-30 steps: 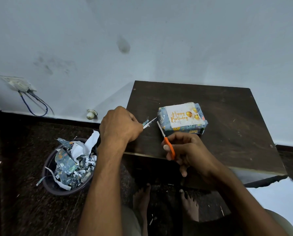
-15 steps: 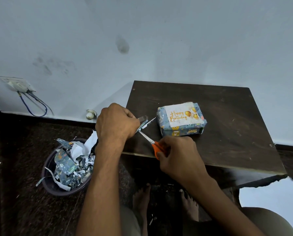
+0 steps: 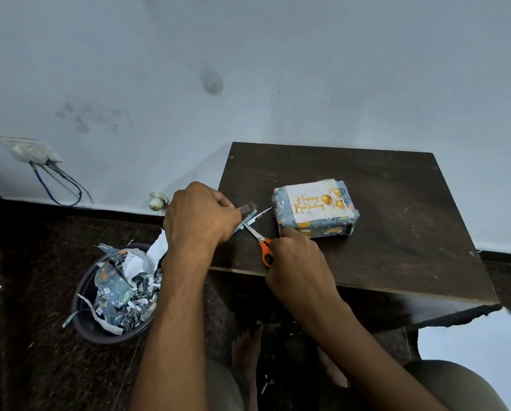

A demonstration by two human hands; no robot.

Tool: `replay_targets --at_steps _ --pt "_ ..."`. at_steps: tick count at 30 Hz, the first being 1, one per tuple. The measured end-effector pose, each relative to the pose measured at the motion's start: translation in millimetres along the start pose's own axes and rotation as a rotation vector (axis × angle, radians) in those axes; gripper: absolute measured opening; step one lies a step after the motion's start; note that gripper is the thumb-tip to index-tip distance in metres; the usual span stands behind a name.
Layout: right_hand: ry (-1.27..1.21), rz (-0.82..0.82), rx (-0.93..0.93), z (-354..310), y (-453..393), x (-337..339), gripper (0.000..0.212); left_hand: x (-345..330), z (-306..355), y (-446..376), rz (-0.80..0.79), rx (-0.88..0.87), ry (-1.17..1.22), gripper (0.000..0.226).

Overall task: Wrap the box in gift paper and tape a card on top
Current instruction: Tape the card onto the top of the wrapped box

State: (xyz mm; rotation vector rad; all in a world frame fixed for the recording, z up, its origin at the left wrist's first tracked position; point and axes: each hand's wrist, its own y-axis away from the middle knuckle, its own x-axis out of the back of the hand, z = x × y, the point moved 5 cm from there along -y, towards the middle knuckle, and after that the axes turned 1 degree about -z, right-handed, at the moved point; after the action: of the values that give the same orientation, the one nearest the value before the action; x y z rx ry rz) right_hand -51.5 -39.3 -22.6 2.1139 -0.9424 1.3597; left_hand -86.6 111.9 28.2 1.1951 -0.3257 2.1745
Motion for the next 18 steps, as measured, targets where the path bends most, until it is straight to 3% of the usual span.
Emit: replay_targets --at_steps 3,6,8,13,18 --pt "-0.03 0.178 0.031 2 5 7 0.015 1 0 0 -0.001 -0.005 0.011 0.015" --pt "-0.139 0.574 0.04 8 10 31 0.008 3 -1 0 0.01 0.002 0.015 0.02" --pt "-0.137 0.7 0.032 15 7 40 0.008 2 -2 -1 0.011 0.007 0.018 0.02" --pt "0.006 0.485 0.001 21 -5 17 0.027 1 -2 -2 0.007 0.011 0.021 0.02" --pt "0.056 0.367 0.027 21 -6 7 0.02 1 -2 -1 0.003 0.008 0.029 0.018"
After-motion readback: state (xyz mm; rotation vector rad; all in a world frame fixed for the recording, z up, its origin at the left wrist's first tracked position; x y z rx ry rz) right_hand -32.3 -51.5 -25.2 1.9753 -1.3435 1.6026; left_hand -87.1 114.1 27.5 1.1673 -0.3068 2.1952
